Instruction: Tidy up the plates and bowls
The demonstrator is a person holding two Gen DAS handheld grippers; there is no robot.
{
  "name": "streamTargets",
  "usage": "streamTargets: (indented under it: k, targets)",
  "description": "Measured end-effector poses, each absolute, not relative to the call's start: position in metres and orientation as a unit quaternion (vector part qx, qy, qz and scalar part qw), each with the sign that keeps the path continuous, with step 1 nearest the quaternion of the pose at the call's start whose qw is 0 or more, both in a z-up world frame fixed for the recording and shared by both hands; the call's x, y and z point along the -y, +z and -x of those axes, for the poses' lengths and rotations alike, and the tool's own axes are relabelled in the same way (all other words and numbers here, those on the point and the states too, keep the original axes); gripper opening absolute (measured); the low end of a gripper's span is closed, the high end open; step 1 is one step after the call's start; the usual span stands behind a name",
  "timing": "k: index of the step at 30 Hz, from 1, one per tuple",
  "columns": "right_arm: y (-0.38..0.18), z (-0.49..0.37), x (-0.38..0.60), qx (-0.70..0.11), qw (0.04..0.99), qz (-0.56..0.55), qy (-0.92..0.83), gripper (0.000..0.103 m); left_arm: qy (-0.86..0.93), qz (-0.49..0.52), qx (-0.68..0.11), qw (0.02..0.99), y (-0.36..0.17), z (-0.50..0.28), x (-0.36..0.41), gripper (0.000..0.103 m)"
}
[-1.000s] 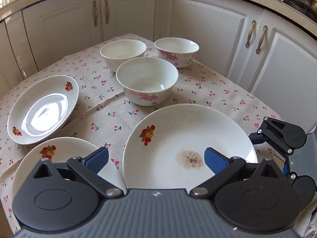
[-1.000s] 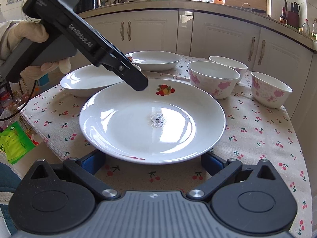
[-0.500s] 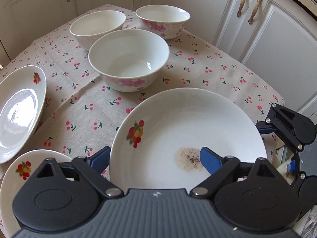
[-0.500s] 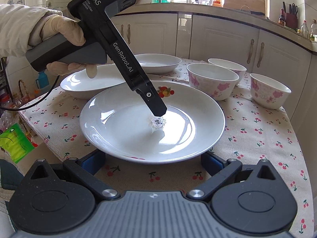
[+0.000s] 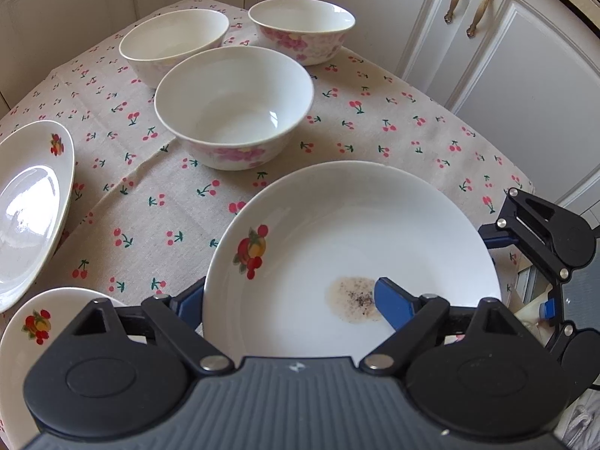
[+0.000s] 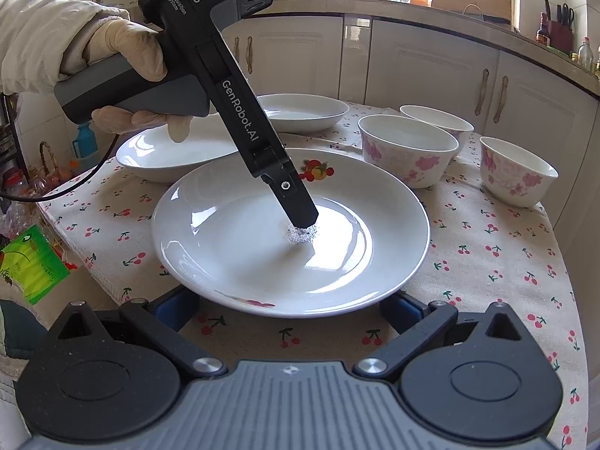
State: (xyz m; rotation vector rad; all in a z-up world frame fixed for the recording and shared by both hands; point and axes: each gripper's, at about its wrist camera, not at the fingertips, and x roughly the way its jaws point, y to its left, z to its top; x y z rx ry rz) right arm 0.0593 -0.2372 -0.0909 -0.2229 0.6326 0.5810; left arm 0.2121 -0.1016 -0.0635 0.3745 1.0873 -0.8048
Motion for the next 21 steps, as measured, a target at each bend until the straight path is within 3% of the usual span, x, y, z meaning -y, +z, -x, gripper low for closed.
streamTargets:
  k: [21]
  targets:
    - [-0.0879, -0.0600, 0.2423, -0.313, 0.901, 0.117, 0.276, 0.103, -0.385, -0.175, -0.511, 0.748, -0.0680, -0.2175, 0.1066, 0.090]
